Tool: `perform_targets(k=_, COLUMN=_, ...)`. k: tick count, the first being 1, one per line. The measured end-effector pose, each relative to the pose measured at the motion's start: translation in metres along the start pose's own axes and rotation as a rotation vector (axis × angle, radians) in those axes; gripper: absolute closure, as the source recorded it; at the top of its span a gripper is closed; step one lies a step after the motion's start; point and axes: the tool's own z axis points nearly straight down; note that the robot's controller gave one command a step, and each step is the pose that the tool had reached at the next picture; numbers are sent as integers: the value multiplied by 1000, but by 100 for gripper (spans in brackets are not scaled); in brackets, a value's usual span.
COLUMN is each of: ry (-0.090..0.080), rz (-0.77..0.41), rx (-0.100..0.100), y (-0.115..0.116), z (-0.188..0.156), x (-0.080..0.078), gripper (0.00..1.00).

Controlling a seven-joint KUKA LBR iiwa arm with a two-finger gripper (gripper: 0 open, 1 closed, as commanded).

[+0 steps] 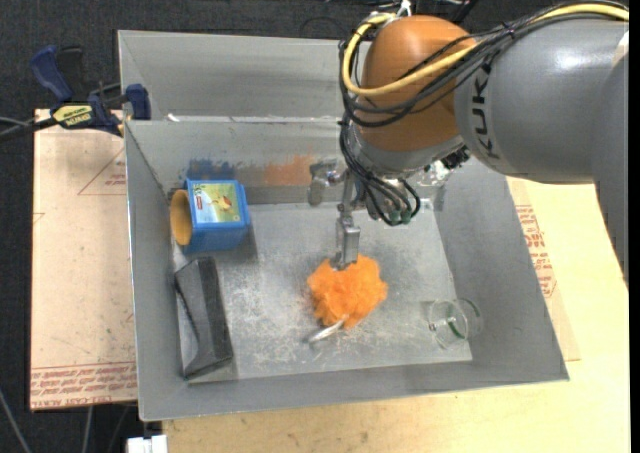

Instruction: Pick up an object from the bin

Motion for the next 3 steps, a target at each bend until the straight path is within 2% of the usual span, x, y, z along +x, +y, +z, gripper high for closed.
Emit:
perform_targets(k=1, ry=2, rz=16, rx=-1, y=-42, z=19, x=28, gripper=0)
perform_targets(k=2, ry=0, rz=-128, rx=0, y=-38, z=44, x=59, gripper=0)
perform_targets(k=3, ry=-2, rz=-354, rx=-1, y=-47, z=107, x=88, gripper=0)
